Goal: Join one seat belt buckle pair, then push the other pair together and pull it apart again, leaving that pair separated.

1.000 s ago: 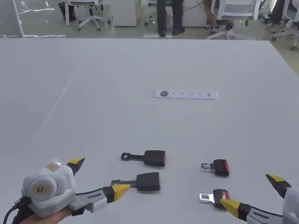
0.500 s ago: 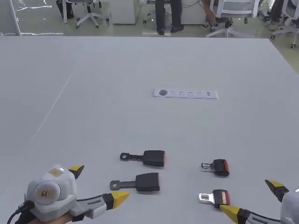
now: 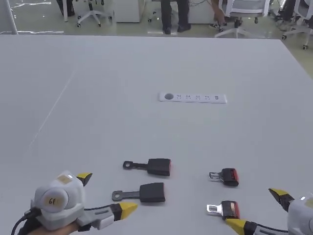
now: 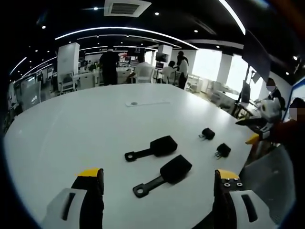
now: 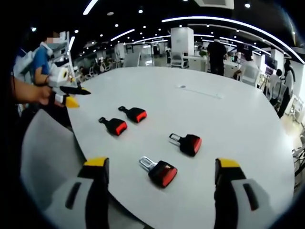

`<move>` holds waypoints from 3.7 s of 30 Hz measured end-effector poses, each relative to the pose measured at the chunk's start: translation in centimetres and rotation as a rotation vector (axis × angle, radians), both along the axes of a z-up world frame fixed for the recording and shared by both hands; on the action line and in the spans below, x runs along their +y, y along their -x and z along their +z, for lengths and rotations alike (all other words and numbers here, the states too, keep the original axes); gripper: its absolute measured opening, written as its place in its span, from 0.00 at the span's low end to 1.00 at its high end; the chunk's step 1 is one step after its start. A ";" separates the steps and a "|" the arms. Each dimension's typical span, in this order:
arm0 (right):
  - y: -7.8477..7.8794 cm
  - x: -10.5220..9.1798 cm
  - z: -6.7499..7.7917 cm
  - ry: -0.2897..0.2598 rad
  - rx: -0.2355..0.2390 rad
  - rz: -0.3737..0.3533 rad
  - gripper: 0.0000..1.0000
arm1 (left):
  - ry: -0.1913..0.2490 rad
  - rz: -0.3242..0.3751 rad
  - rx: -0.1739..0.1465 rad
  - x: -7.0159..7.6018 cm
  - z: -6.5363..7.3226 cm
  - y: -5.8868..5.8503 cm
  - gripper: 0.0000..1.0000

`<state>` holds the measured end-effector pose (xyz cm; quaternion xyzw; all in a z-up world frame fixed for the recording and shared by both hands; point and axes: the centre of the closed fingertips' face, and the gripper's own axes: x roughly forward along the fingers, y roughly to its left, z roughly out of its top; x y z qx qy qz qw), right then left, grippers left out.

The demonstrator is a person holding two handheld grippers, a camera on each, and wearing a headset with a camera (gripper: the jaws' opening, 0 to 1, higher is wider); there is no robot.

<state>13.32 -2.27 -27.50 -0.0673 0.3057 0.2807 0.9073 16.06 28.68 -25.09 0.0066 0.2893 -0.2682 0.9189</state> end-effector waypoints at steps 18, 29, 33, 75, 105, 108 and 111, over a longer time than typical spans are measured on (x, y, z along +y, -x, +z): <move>-0.6 1.3 -2.7 0.038 0.101 0.174 0.91 | -0.036 -0.115 0.036 -1.9 -2.2 -0.7 0.96; -1.1 1.9 -4.1 0.048 0.131 0.266 0.89 | -0.053 -0.176 0.037 -3.1 -3.2 -1.5 0.91; -1.1 2.1 -4.5 0.048 0.148 0.298 0.86 | -0.056 -0.196 0.043 -3.6 -3.8 -1.9 0.89; -1.7 2.1 -8.5 0.218 0.223 0.640 0.67 | -0.279 -0.630 0.120 -7.6 -11.9 -3.4 0.62; -1.2 1.4 -9.7 0.407 0.331 0.757 0.36 | -0.419 -1.041 0.076 -7.6 -12.4 -2.5 0.34; -1.2 1.3 -9.8 0.431 0.340 0.767 0.36 | -0.426 -1.039 0.083 -7.6 -12.7 -2.5 0.34; -1.2 1.3 -9.8 0.441 0.349 0.765 0.36 | -0.431 -1.034 0.090 -7.7 -12.6 -2.4 0.34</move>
